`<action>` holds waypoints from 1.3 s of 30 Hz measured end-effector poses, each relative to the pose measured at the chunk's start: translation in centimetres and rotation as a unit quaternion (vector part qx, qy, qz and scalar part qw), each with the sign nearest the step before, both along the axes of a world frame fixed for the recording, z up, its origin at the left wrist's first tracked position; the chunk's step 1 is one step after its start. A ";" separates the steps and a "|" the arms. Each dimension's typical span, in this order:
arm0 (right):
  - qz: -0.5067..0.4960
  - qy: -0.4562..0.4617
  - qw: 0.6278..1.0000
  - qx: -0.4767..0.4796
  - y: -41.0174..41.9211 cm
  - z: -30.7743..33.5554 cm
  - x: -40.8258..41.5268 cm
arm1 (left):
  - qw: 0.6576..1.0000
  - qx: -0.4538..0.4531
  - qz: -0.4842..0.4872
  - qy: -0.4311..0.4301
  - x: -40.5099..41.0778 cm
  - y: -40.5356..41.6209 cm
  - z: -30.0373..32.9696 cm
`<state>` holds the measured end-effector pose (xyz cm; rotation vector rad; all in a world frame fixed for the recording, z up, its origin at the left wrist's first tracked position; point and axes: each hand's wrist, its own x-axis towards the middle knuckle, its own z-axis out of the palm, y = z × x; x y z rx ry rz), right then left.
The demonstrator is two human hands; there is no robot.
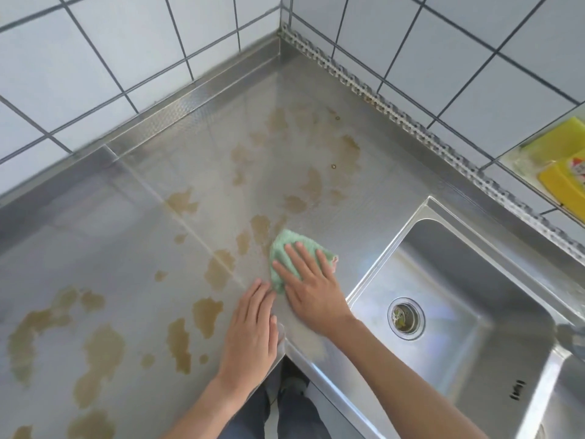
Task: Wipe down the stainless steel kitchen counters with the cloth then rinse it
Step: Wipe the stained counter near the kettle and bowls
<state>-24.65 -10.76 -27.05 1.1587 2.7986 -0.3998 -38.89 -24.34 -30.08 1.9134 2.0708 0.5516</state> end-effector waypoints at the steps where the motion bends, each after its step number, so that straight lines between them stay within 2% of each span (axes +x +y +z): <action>1: 0.034 0.002 0.999 -0.003 -0.2 0.1 1.9 | 1.000 -0.001 0.003 -0.001 0.0 0.0 0.0; 4: 0.031 -0.018 0.999 -0.009 1.8 0.8 7.4 | 1.000 -0.007 -0.001 -0.008 0.1 0.4 0.3; 7: -0.108 -0.037 0.993 -0.024 6.7 1.2 9.7 | 0.999 0.009 -0.043 -0.031 0.2 1.3 0.5; 10: -0.254 -0.029 0.966 -0.031 11.5 1.2 6.6 | 0.995 0.018 -0.096 -0.034 1.2 2.7 0.6; 12: -0.281 -0.024 0.959 -0.037 13.3 1.0 2.9 | 0.992 0.016 -0.122 -0.024 1.9 3.7 0.6; 15: -0.129 -0.013 0.991 -0.031 12.0 0.6 -0.6 | 0.987 0.020 -0.158 0.017 2.8 5.5 0.4; 17: -0.025 -0.006 0.999 -0.031 10.4 0.6 0.5 | 0.984 0.024 -0.174 0.041 3.3 6.4 0.3; 19: 0.023 0.001 0.999 -0.040 9.8 0.7 3.6 | 0.983 0.031 -0.178 0.044 3.5 7.5 0.1; 22: -0.001 -0.012 0.999 -0.041 11.3 0.8 9.4 | 0.980 0.040 -0.189 0.050 3.8 9.9 0.1; 25: -0.107 -0.041 0.993 -0.037 15.6 1.0 12.8 | 0.983 0.028 -0.179 0.043 4.3 12.7 0.3; 28: -0.230 -0.024 0.972 -0.049 20.6 0.7 10.9 | 0.986 0.017 -0.158 0.043 5.1 13.6 -0.2; 30: -0.263 -0.010 0.964 -0.047 22.6 0.3 7.5 | 0.987 0.024 -0.156 0.041 5.3 13.6 -0.6; 32: -0.204 -0.006 0.978 -0.035 22.5 0.0 3.9 | 0.987 0.025 -0.157 0.036 5.2 13.6 -0.8; 35: -0.053 0.023 0.998 -0.015 18.9 -0.4 2.0 | 0.987 0.025 -0.155 0.033 5.3 13.7 -1.0; 39: 0.050 0.026 0.998 -0.032 17.3 0.1 8.2 | 0.986 0.019 -0.161 0.044 5.2 13.6 -1.1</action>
